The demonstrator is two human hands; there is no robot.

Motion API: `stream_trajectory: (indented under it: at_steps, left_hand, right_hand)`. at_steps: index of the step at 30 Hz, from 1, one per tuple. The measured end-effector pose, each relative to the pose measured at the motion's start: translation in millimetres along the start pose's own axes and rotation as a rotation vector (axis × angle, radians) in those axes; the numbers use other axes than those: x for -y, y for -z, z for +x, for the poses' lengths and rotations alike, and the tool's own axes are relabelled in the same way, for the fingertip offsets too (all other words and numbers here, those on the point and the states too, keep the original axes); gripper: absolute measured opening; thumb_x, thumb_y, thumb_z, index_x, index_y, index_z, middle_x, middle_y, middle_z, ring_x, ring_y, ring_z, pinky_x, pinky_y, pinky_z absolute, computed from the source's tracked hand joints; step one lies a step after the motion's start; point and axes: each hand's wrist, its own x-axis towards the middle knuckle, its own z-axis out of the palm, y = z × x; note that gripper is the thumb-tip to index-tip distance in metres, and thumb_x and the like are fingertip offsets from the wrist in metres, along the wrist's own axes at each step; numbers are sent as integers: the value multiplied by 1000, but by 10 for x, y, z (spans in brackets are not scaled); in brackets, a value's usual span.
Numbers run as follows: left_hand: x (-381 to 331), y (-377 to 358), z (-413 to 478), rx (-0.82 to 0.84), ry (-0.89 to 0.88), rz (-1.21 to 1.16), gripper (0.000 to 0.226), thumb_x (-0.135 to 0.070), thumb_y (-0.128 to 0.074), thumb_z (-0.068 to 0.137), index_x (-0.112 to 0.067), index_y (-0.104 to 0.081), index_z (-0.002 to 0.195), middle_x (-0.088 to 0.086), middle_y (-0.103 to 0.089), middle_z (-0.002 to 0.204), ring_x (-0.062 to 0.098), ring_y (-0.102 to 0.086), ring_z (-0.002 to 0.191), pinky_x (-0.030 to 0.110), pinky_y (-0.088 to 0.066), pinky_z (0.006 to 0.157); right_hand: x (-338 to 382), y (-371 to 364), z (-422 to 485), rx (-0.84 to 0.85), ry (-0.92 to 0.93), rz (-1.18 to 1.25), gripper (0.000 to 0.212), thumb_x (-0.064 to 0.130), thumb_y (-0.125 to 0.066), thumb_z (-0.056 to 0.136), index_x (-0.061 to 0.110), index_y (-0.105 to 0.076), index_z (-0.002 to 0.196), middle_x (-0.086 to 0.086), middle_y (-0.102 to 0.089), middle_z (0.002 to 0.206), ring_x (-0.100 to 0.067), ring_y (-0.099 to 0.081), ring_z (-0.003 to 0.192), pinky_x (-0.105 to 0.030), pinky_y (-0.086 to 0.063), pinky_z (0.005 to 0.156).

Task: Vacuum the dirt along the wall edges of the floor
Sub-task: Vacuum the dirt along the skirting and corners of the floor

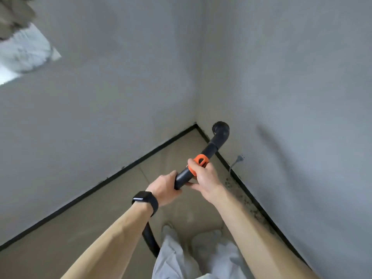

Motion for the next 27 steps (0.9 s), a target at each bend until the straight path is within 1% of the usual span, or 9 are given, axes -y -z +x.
stream_trajectory:
  at_steps: [2,4,8,12,15,18,21,24,27]
  left_hand:
    - [-176,251,-310,-55,-5,-25,18,-30,-58,78,-23,-44,88,-1,-61,79,25,-60,72,31,-45,58]
    - [-294,514,-682,-116,7,-57,20,-31,-58,77,-23,-43,87,-1,-60,77,25,-59,70,31,-45,57]
    - [-400,801,-1316,-214,-3,-115,25,-35,-58,76,-22,-41,88,1,-61,76,25,-61,67,40,-53,60]
    - [-335,840,-1890,-297,-48,-138,25,-34,-59,80,-19,-41,88,-1,-58,73,21,-56,62,34,-43,53]
    - [-235,672,-2209,-293,-88,-147,26,-38,-61,78,-23,-42,86,-4,-59,73,19,-58,63,37,-49,58]
    - [-224,418,-2397,-231,-125,-163,24,-41,-65,76,-27,-47,84,-7,-61,71,15,-59,64,30,-48,56]
    - [-392,204,-2457,-99,-168,-154,19,-39,-69,74,-29,-54,79,-7,-62,69,11,-58,62,23,-44,53]
    - [-680,-74,-2423,61,-214,-65,18,-39,-70,71,-30,-60,83,-7,-65,70,11,-62,65,23,-49,57]
    - [-994,-446,-2319,215,-277,102,28,-44,-72,69,-35,-64,94,-10,-67,76,9,-63,72,26,-53,67]
  right_hand:
    - [215,-82,-364,27,68,-53,24,20,-68,98,11,-52,113,-21,-62,126,-30,-65,115,-47,-60,78]
    - [408,-204,-768,68,147,-127,23,20,-68,99,11,-51,110,-19,-63,123,-29,-65,113,-46,-61,79]
    - [549,-381,-1385,125,309,-215,31,25,-69,98,9,-50,117,-14,-65,117,-19,-67,102,-40,-63,71]
    - [374,-465,-1820,202,385,-225,32,27,-71,97,12,-51,118,-14,-67,119,-19,-71,101,-37,-63,71]
    - [80,-348,-2069,217,401,-194,37,24,-71,97,14,-51,126,-13,-68,121,-22,-73,105,-40,-64,77]
    - [-229,-77,-2270,190,376,-182,41,22,-70,97,16,-49,131,-11,-68,120,-20,-74,104,-42,-64,83]
    - [-468,283,-2418,136,361,-156,36,21,-71,96,20,-50,125,-11,-67,119,-21,-73,105,-45,-63,86]
    - [-708,693,-2583,33,338,-92,42,19,-72,96,20,-50,131,-11,-66,119,-22,-72,107,-45,-63,86]
    - [-1042,1140,-2692,-115,288,51,40,17,-72,95,16,-50,130,-13,-66,121,-24,-70,107,-43,-64,84]
